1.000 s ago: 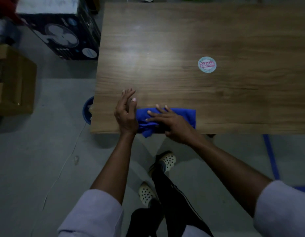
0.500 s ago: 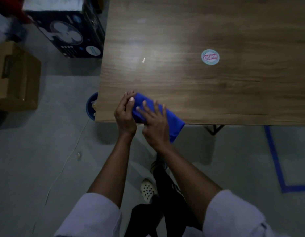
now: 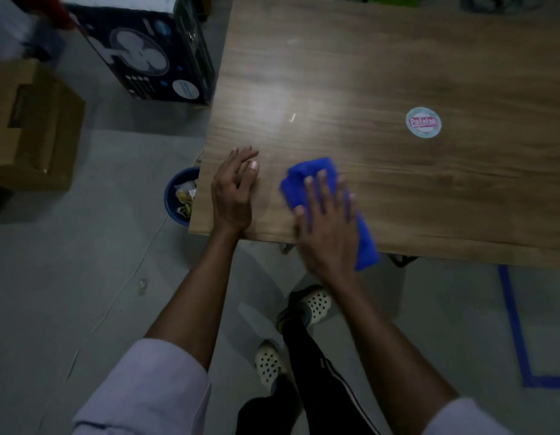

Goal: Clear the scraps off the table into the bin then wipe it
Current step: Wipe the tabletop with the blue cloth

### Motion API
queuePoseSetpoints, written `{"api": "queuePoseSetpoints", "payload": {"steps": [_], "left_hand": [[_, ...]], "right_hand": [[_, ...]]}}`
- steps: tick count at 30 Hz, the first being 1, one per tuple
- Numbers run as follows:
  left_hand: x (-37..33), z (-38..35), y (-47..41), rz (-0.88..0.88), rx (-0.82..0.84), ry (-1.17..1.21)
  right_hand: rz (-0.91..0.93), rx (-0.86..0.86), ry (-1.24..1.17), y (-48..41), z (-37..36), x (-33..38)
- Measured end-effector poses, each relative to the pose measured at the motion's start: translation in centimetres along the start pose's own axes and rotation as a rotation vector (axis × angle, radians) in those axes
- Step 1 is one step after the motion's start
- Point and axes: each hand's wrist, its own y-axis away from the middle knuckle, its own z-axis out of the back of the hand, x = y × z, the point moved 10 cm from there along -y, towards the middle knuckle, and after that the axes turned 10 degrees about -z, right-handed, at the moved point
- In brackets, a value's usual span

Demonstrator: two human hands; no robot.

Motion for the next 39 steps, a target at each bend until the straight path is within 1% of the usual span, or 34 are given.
{"api": "queuePoseSetpoints", "payload": {"steps": [2,3,4,6,8,11,14,15,16,17,19,20,22,25,27,31,35,37,38,39], "left_hand": [[0.4,-0.5,-1.5,0.012,0.048,-0.005],[0.5,-1.1,-2.1,0.012,0.092,-0.006],[0.5,-1.6,-2.9,0.003,0.137,-0.015],[0.5,-2.3,-4.3,-0.003,0.177,-0.022],[0.8,-2.4,-5.8,0.034,0.135,0.07],[1.4,-2.1,-6.1,0.091,0.048,0.139],[1.1,-2.3,-5.2,0.019,0.055,0.095],[1.3,-2.5,-5.2,0.001,0.06,0.082],[1.3,-2.6,-5.5,-0.006,0.053,0.082],[1.5,-2.6,-6.1,0.004,0.03,0.089],[2.0,-2.3,-7.8,0.038,-0.022,0.099],[2.1,-2.2,-8.8,0.053,-0.038,0.087],[2.3,-2.2,-10.6,0.073,-0.043,0.097],[2.6,-2.7,-12.3,0.096,-0.036,0.159],[2.7,-3.3,-13.1,0.083,-0.029,0.151],[2.8,-4.3,-13.8,0.062,-0.019,0.054],[3.0,-4.6,-13.8,0.044,0.001,-0.013],[3.0,-4.4,-14.0,0.057,-0.009,-0.015],[2.8,-4.4,-14.2,0.063,-0.015,0.0],[2.7,-4.4,-14.7,0.071,-0.025,0.028]], "right_hand": [[0.228,0.06,-0.009,2.9,-1.6,6.0],[0.301,0.081,-0.012,3.2,-1.8,7.7],[0.345,0.095,-0.01,2.6,-2.0,8.5],[0.374,0.095,0.004,-0.3,-2.2,8.5],[0.347,0.094,0.027,-4.6,-2.1,7.5],[0.225,0.079,0.039,-12.0,-1.6,5.7],[0.025,0.081,0.018,-17.2,-1.2,4.7],[-0.025,0.063,0.024,-17.5,-1.0,5.0],[-0.028,0.052,0.034,-17.0,-0.9,5.9],[0.04,0.061,0.036,-15.6,-1.2,7.4],[0.33,0.129,0.014,-11.0,-2.0,11.0],[0.454,0.148,-0.001,-8.8,-2.2,11.7],[0.561,0.146,-0.042,-7.5,-2.2,10.7],[0.614,0.125,-0.023,-10.2,-1.8,9.3],[0.56,0.111,-0.025,-13.9,-1.5,8.6],[0.346,0.125,-0.037,-22.9,-1.0,6.4],[0.193,0.111,0.0,-29.9,-0.3,5.2],[0.11,0.085,-0.017,-30.2,0.0,5.4],[0.089,0.08,-0.037,-28.9,0.1,5.9],[0.106,0.082,-0.067,-26.6,0.0,6.9]]}}
